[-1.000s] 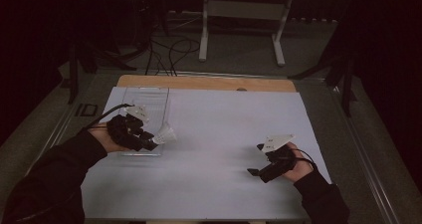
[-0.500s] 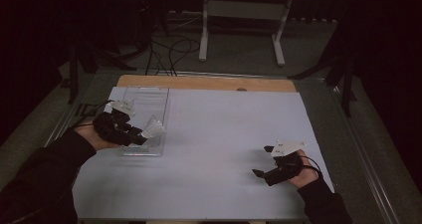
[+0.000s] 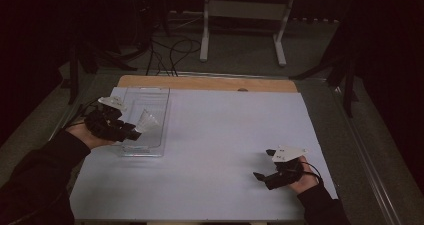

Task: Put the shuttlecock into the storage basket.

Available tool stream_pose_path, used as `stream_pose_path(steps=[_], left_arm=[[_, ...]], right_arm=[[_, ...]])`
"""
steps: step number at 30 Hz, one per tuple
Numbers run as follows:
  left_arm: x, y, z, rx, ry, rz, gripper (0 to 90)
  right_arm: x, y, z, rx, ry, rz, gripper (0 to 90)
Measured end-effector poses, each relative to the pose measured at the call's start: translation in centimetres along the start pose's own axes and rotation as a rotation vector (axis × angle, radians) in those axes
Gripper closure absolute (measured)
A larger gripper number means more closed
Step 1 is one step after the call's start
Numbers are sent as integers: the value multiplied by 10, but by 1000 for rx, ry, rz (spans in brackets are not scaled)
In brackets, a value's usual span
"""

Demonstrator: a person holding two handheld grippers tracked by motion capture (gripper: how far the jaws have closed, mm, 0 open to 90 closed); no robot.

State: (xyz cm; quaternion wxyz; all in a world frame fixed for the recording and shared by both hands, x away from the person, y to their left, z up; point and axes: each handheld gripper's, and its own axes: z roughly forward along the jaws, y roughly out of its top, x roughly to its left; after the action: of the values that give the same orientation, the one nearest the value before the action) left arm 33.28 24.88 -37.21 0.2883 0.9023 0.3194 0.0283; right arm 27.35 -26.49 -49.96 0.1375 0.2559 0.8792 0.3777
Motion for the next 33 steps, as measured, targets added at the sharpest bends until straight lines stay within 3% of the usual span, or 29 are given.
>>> stream_pose_path(steps=[8, 12, 21, 33], left_arm=[[7, -4, -3, -26, 41, -54, 660], [13, -5, -4, -36, 69, -105, 661], [23, -11, -3, -71, 111, -181, 661], [32, -21, 9, -46, 126, -189, 660]], right_arm=[[5, -5, 0, -10, -16, 4, 87], [6, -7, -2, -38, -30, 3, 87], [7, -9, -3, -56, -15, 6, 87], [7, -10, 0, -62, 3, 2, 87]])
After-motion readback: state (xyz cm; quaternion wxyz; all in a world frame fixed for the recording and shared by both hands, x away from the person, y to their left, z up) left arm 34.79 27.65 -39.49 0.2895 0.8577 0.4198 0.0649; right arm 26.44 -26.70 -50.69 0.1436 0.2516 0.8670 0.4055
